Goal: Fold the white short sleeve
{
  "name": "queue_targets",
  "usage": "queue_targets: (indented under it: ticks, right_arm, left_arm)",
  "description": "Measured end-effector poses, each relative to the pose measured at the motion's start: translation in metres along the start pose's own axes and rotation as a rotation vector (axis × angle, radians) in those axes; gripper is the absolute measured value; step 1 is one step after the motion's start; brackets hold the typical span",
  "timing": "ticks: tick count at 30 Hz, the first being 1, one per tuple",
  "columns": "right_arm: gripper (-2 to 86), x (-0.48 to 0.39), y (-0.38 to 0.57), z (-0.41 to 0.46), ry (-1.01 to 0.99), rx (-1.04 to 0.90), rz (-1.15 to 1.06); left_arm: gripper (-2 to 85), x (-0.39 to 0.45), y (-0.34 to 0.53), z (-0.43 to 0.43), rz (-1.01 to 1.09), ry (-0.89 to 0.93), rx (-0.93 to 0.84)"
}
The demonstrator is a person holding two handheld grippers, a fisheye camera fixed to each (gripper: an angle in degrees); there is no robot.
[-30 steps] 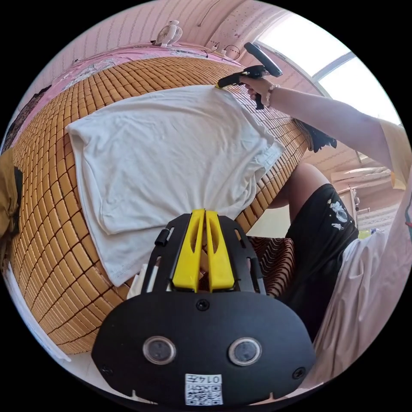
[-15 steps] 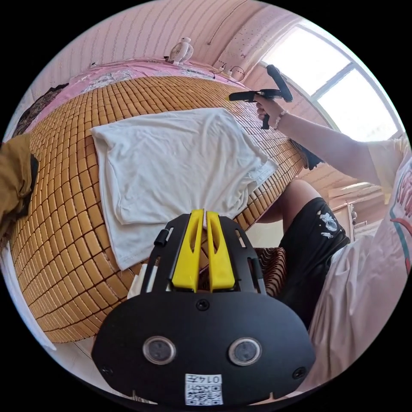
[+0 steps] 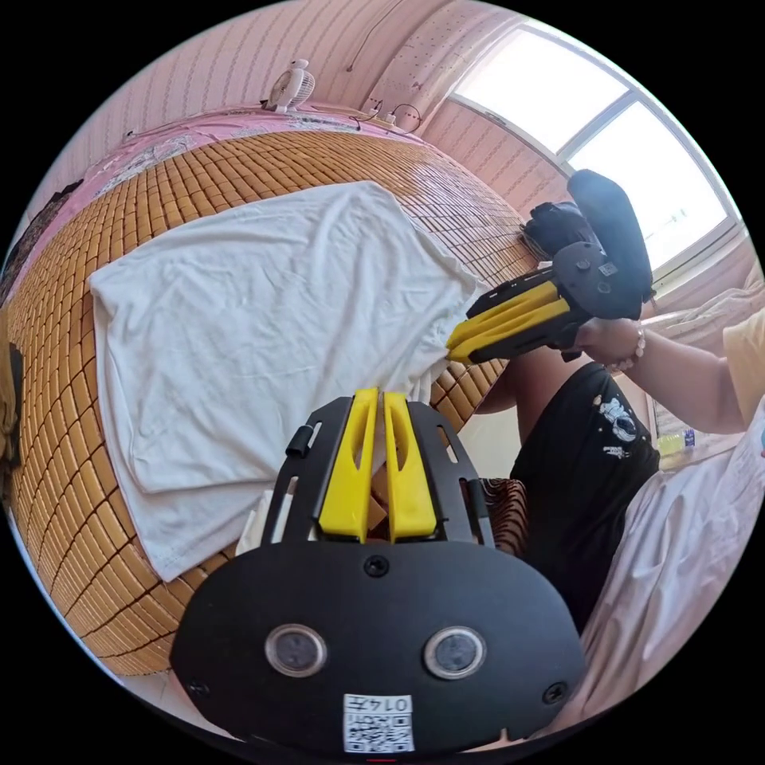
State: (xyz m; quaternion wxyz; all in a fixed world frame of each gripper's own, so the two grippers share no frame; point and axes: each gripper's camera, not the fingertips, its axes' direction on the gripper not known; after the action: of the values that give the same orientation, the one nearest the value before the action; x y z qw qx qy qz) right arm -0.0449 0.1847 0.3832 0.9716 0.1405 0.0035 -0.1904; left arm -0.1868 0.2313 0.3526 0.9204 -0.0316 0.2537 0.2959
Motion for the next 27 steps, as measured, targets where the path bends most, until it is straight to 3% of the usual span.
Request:
queue_targets:
  ticks: [15,20,24,27]
  right_arm:
    - [-0.6,0.006,-0.004,-0.016,-0.038,-0.11,-0.127]
    - [-0.4,0.044,-0.056,-0.04,-0.087,-0.04,-0.165]
    - [-0.4,0.071,-0.127,-0.033,0.046,0.086,-0.112]
    - [-0.4,0.09,-0.174,-0.015,0.103,0.047,-0.064]
  left_arm:
    - [-0.2,0.017,-0.01,0.008,0.071,0.039,0.082]
    - [-1.0,0.022,-0.011,0.045,0.074,0.007,0.01]
    - [-1.0,0.026,-0.006,0.049,0.074,-0.01,0.045]
    - [-1.0,0.025,-0.005,0.053,0.074,0.004,0.051]
